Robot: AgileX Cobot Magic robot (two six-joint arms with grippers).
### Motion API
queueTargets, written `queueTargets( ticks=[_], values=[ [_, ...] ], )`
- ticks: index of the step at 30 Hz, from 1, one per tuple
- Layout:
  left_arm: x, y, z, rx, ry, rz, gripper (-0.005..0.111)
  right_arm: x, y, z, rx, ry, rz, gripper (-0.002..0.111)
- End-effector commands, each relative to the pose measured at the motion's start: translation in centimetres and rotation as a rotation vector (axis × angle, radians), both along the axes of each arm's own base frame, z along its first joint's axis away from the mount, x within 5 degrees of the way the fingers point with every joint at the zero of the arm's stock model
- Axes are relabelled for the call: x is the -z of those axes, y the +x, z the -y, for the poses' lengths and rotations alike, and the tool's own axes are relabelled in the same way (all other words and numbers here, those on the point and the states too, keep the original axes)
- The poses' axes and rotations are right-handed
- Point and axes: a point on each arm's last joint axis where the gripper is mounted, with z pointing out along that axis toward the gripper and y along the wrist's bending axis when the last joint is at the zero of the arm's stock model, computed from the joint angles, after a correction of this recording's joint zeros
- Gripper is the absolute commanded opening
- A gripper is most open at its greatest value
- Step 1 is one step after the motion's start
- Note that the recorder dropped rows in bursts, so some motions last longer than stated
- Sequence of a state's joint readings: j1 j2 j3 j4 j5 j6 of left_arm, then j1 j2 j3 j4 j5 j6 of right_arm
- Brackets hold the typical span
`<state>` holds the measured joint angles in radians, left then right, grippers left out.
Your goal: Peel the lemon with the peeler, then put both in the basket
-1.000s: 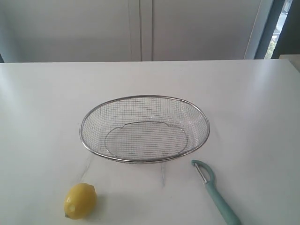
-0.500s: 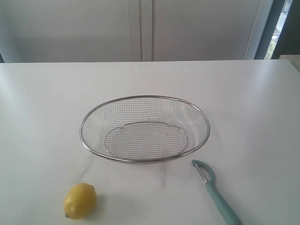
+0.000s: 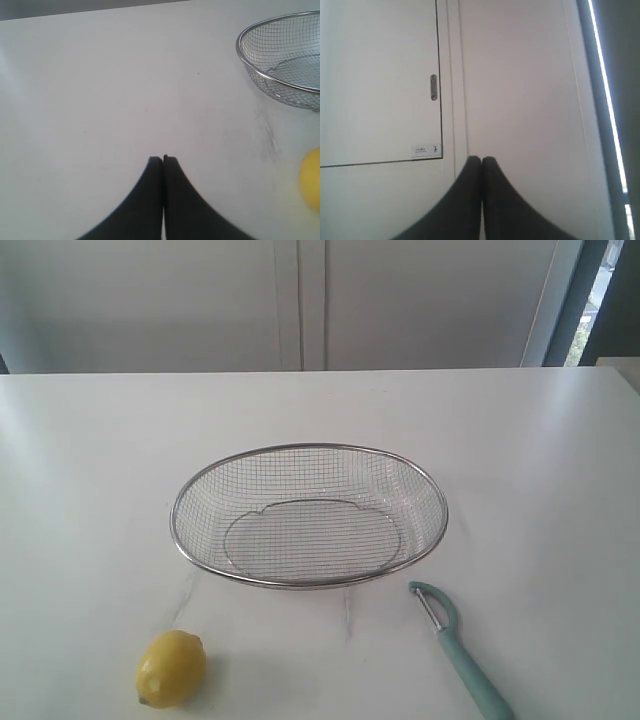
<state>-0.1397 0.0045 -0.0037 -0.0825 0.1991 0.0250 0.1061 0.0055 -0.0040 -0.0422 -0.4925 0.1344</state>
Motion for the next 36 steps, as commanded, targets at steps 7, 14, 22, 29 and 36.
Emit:
queueTargets(
  ticks=[7,14,22,29,36],
  values=[
    [0.1,0.0,0.0,0.001,-0.002,0.005,0.0,-1.5,-0.6,0.1,0.121,-0.167,0.097,0.0],
    [0.1,0.0,0.0,0.001,-0.002,0.005,0.0,-4.9,-1.8,0.2,0.194,-0.231,0.207,0.0],
    [0.1,0.0,0.0,0.001,-0.002,0.005,0.0,-8.4,-0.8,0.1,0.231,-0.283,0.201,0.0],
    [0.1,0.0,0.0,0.001,-0.002,0.005,0.0,-9.1,2.2,-0.2,0.202,-0.331,-0.023,0.0],
    [0.1,0.0,0.0,0.001,-0.002,0.005,0.0,-8.8,5.9,-0.5,0.152,-0.38,-0.342,0.0]
  ],
)
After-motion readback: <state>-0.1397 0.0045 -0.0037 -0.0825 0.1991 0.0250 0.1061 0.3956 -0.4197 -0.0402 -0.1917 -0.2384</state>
